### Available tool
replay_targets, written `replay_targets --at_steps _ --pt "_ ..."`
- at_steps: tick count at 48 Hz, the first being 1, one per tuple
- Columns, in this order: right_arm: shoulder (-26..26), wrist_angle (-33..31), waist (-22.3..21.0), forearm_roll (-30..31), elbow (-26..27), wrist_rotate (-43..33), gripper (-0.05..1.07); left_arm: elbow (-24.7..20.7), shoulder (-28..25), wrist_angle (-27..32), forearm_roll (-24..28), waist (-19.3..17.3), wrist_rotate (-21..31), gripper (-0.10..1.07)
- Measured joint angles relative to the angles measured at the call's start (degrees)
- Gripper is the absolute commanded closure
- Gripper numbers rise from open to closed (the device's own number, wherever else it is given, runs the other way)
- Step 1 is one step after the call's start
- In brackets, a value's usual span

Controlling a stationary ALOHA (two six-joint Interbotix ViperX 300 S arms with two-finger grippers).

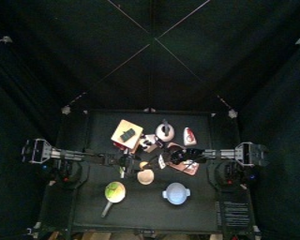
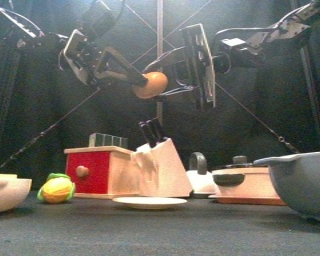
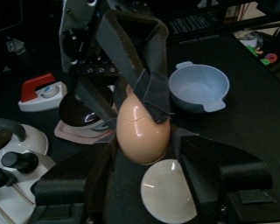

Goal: Remove egg shell

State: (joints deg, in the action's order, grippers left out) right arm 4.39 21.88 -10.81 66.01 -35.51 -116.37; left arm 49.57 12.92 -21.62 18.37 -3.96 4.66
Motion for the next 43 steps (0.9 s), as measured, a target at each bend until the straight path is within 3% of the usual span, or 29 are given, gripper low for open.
replay_targets --at_steps 43 --pt "0.1 0.0 -0.1 0.0 -1.2 -0.1 0.42 1.5 0.8 0.0 0.8 -1.1 -0.3 0.24"
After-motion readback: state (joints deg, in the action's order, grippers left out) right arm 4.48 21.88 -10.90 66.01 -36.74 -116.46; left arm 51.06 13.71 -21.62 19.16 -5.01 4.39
